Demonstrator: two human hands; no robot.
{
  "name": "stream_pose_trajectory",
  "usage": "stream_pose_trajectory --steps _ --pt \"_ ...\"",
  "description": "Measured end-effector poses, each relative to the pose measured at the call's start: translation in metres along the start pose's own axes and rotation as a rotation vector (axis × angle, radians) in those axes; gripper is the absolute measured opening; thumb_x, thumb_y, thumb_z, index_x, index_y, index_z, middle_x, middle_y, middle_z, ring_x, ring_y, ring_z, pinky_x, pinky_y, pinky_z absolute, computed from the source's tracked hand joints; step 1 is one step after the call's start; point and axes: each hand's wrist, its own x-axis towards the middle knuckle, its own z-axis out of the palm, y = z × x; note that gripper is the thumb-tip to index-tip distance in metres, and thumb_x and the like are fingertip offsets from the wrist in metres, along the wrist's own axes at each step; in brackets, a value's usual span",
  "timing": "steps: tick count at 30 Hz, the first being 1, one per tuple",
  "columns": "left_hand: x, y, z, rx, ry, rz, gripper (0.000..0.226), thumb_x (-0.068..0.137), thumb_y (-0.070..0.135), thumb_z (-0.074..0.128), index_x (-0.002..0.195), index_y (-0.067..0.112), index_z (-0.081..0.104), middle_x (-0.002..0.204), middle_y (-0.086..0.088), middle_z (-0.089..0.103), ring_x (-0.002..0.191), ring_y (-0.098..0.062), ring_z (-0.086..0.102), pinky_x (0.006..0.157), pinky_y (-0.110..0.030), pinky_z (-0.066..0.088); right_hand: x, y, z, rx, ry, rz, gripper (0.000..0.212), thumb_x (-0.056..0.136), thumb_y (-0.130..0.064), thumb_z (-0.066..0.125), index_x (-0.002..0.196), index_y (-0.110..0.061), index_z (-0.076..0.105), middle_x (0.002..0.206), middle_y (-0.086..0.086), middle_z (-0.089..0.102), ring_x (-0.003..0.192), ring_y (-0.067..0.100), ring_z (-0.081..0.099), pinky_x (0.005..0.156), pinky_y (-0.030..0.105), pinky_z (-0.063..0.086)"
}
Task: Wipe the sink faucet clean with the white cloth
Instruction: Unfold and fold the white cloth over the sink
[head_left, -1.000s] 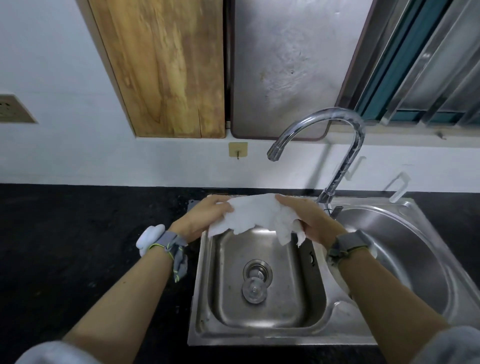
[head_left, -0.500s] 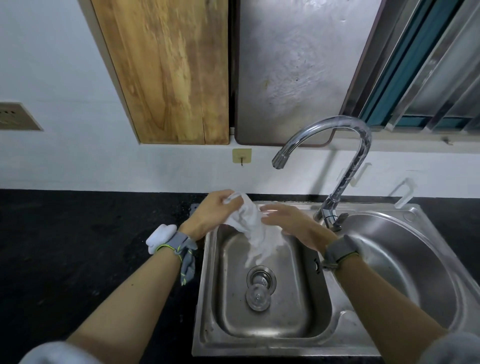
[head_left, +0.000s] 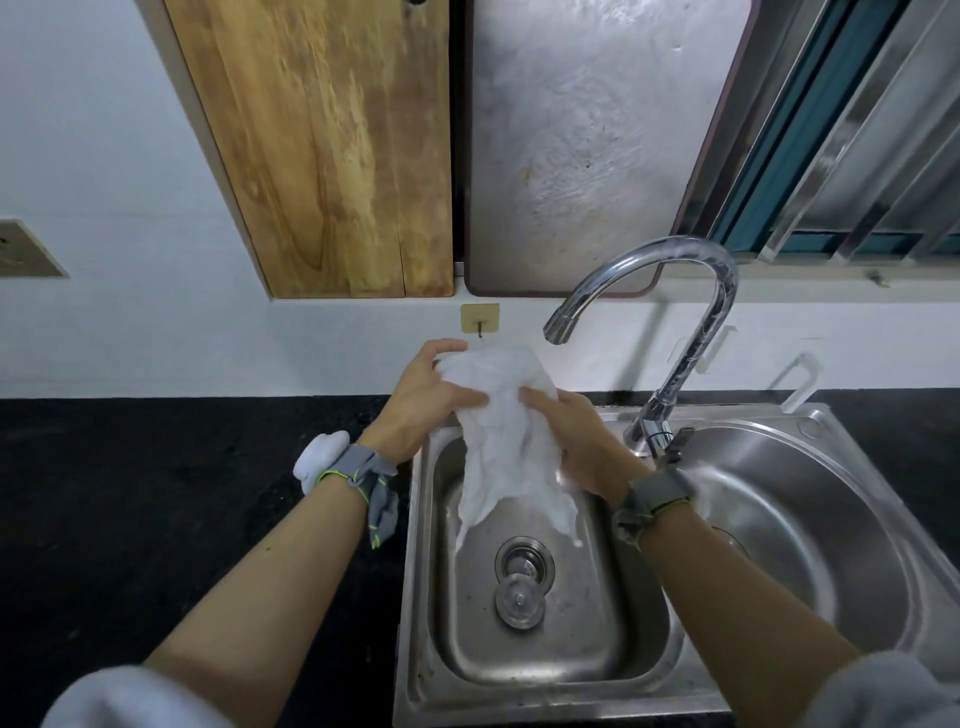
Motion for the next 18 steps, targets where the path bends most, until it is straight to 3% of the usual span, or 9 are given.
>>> stream_pose_trajectory --steps 2,4,6,7,9,11,14,16,18 --pt "-0.001 -0.003 -0.002 -0.102 0.021 -0.075 0.076 0.073 -0.005 0.077 0.132 0.026 0.042 0.107 -0.005 0.059 0.091 -0.021 0.066 0.055 -0.021 0.055 0.001 -0.006 -0.001 0.132 -0.01 0.085 0.03 0.091 -0.02 0.066 0.112 0.001 0.068 0.116 0.022 0.069 0.109 0.041 0.065 0.098 0.053 0.051" --pt "-0.001 -0.01 -0.001 -0.188 0.062 -0.153 0.066 0.079 -0.003 0.074 0.124 0.027 0.037 0.103 -0.005 0.063 0.085 -0.021 0.068 0.051 -0.022 0.054 0.001 -0.01 -0.003 0.202 -0.061 0.14 0.038 0.091 -0.025 0.066 0.121 -0.001 0.065 0.119 0.017 0.07 0.11 0.036 0.066 0.098 0.047 0.051" --pt "-0.003 -0.017 0.0 -0.269 0.05 -0.262 0.032 0.085 0.006 0.071 0.11 0.013 0.053 0.095 -0.005 0.07 0.076 -0.017 0.069 0.049 -0.022 0.053 0.001 -0.014 -0.004 0.256 -0.105 0.168 0.041 0.091 -0.032 0.066 0.121 -0.005 0.066 0.114 0.012 0.072 0.102 0.03 0.07 0.088 0.039 0.055" --pt "-0.004 -0.021 0.001 -0.282 0.009 -0.325 0.025 0.087 0.013 0.071 0.109 0.006 0.062 0.094 -0.007 0.072 0.075 -0.016 0.069 0.052 -0.022 0.054 0.002 -0.015 -0.004 0.271 -0.124 0.176 0.04 0.09 -0.036 0.066 0.118 -0.007 0.067 0.109 0.011 0.074 0.097 0.028 0.071 0.082 0.037 0.056" --pt "-0.004 -0.027 -0.001 -0.287 -0.099 -0.403 0.035 0.087 0.024 0.072 0.113 0.001 0.069 0.099 -0.009 0.073 0.077 -0.017 0.07 0.059 -0.025 0.056 0.002 -0.017 -0.003 0.295 -0.149 0.188 0.038 0.092 -0.042 0.063 0.11 -0.009 0.069 0.099 0.011 0.074 0.089 0.027 0.072 0.079 0.037 0.056" --pt "-0.003 -0.028 -0.003 -0.331 -0.159 -0.38 0.043 0.084 0.017 0.075 0.122 0.0 0.062 0.108 -0.011 0.073 0.086 -0.019 0.072 0.065 -0.028 0.058 0.003 -0.019 -0.004 0.281 -0.164 0.199 0.034 0.092 -0.039 0.065 0.101 -0.006 0.069 0.092 0.013 0.073 0.087 0.029 0.071 0.085 0.04 0.055" --pt "0.0 -0.023 -0.009 -0.305 -0.052 -0.315 0.071 0.08 -0.003 0.074 0.141 0.013 0.042 0.126 -0.015 0.059 0.101 -0.026 0.068 0.071 -0.032 0.058 0.001 -0.021 -0.01 0.143 -0.142 0.231 0.03 0.086 -0.014 0.072 0.109 0.005 0.067 0.104 0.022 0.071 0.092 0.034 0.07 0.083 0.042 0.058" --pt "0.003 -0.019 -0.013 -0.188 0.008 -0.211 0.062 0.083 -0.006 0.069 0.136 0.02 0.051 0.126 -0.013 0.057 0.099 -0.022 0.067 0.066 -0.028 0.057 0.003 -0.019 -0.017 0.036 -0.053 0.246 0.028 0.084 0.003 0.068 0.11 0.011 0.065 0.108 0.026 0.069 0.086 0.036 0.069 0.072 0.04 0.06" --pt "0.005 -0.016 -0.018 -0.107 0.04 -0.103 0.047 0.085 -0.008 0.064 0.124 0.017 0.062 0.121 -0.011 0.065 0.098 -0.019 0.066 0.064 -0.021 0.055 0.005 -0.017 -0.023 -0.023 0.026 0.239 0.017 0.084 0.01 0.061 0.101 0.012 0.064 0.102 0.026 0.066 0.079 0.034 0.065 0.075 0.044 0.058"
